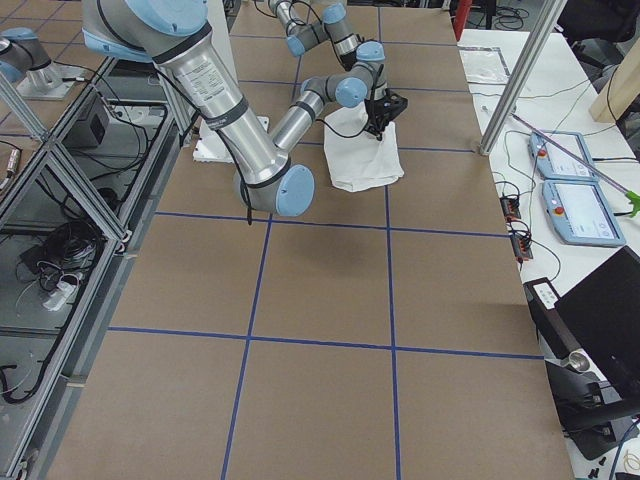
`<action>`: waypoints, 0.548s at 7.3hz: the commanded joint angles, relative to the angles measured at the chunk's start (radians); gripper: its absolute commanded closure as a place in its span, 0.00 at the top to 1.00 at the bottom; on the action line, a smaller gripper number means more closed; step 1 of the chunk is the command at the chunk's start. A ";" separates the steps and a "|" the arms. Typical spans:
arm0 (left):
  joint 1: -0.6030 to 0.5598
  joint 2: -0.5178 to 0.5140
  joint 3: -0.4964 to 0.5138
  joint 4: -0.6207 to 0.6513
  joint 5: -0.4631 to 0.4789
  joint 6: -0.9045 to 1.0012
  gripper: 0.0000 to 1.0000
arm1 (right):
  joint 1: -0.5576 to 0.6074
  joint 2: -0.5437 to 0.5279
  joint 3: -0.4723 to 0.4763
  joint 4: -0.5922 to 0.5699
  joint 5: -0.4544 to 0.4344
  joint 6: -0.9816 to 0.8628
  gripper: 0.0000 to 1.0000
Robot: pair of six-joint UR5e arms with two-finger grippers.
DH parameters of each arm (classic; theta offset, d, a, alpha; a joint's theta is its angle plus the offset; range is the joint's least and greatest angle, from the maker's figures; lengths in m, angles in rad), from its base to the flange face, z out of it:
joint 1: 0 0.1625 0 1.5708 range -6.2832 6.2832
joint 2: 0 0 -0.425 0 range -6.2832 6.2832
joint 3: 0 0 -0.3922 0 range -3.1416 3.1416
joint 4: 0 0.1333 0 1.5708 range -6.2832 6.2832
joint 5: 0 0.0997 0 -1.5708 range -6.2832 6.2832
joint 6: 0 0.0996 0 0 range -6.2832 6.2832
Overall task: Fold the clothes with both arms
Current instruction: 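Lift the near edge with both grippers and fold it over the shirt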
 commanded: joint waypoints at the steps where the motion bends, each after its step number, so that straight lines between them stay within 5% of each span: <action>1: -0.066 -0.065 0.208 -0.093 0.001 0.091 0.56 | 0.056 0.084 -0.273 0.175 0.047 -0.116 1.00; 2: -0.110 -0.064 0.272 -0.152 0.002 0.145 0.99 | 0.098 0.095 -0.332 0.213 0.050 -0.272 1.00; 4: -0.149 -0.060 0.296 -0.197 -0.002 0.191 1.00 | 0.219 0.068 -0.363 0.214 0.113 -0.479 1.00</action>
